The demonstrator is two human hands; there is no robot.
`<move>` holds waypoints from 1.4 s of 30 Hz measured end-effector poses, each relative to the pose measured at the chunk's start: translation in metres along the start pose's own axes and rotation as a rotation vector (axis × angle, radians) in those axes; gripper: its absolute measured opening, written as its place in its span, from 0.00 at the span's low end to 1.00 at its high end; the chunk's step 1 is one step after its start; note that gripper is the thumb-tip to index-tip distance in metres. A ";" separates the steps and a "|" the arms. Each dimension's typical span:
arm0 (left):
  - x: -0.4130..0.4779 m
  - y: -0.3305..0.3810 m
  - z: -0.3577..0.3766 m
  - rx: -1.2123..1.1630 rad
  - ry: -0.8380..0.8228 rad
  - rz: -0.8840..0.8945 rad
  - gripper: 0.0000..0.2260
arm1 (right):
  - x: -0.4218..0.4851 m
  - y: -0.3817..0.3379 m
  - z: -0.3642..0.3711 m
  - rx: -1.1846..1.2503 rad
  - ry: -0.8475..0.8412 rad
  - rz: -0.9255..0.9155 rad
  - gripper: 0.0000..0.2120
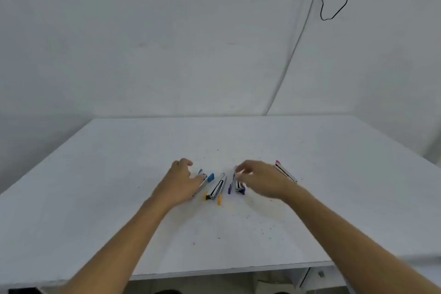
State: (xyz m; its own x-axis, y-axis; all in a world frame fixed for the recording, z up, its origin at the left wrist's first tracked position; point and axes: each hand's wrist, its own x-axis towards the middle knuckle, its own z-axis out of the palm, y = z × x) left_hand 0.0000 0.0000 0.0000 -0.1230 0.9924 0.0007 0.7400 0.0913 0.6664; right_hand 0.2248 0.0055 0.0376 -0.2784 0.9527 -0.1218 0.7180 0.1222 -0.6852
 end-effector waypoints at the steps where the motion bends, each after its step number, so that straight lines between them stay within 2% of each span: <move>1: -0.003 -0.003 0.006 0.041 -0.018 -0.019 0.25 | 0.000 0.001 0.009 -0.129 -0.035 -0.003 0.19; 2: -0.003 -0.006 0.010 0.071 -0.020 -0.029 0.26 | 0.001 0.001 0.015 -0.217 -0.033 -0.008 0.20; 5: -0.005 -0.013 0.022 0.116 -0.022 -0.023 0.22 | 0.006 0.008 0.035 -0.284 -0.006 -0.015 0.18; 11: -0.003 -0.019 0.025 0.236 0.052 0.029 0.12 | 0.005 0.019 0.052 -0.462 0.123 -0.033 0.10; 14: -0.005 -0.023 0.026 0.207 0.105 0.033 0.10 | 0.000 0.024 0.052 -0.414 0.105 -0.032 0.07; 16: -0.006 -0.023 0.023 0.098 0.137 -0.002 0.09 | -0.007 0.022 0.043 -0.187 0.089 0.020 0.05; 18: -0.010 -0.017 0.019 -0.060 0.170 -0.032 0.09 | -0.013 0.022 0.033 0.149 0.094 0.165 0.08; 20: -0.020 -0.007 0.017 -0.215 0.192 -0.050 0.08 | -0.022 0.024 0.027 0.639 0.091 0.322 0.09; 22: -0.035 0.009 0.018 -0.385 0.191 -0.071 0.09 | -0.036 0.029 0.020 1.103 0.014 0.337 0.11; 24: -0.050 0.028 0.022 -0.589 0.153 -0.071 0.08 | -0.051 0.032 0.010 1.306 -0.037 0.293 0.14; 27: -0.071 0.061 0.030 -0.754 0.042 -0.077 0.08 | -0.069 0.038 -0.008 1.417 -0.021 0.237 0.20; 29: -0.085 0.080 0.039 -0.742 -0.032 -0.058 0.10 | -0.081 0.044 -0.019 1.437 0.011 0.216 0.21; 32: -0.106 0.109 0.062 -0.746 -0.108 -0.011 0.12 | -0.110 0.062 -0.037 1.374 0.147 0.238 0.15; 34: -0.119 0.129 0.080 -0.769 -0.191 0.038 0.12 | -0.133 0.076 -0.047 1.314 0.246 0.265 0.15; 39: -0.151 0.178 0.141 -0.652 -0.465 0.188 0.12 | -0.190 0.129 -0.072 1.228 0.641 0.320 0.15; 42: -0.167 0.204 0.184 -0.510 -0.568 0.303 0.11 | -0.216 0.161 -0.084 1.025 0.803 0.405 0.13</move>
State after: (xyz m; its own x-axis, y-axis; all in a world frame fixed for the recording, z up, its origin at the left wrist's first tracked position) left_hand 0.2929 -0.1316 -0.0010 0.4885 0.8710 -0.0515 0.2791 -0.1001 0.9550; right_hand 0.4536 -0.1570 0.0136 0.5332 0.8131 -0.2336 -0.2296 -0.1266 -0.9650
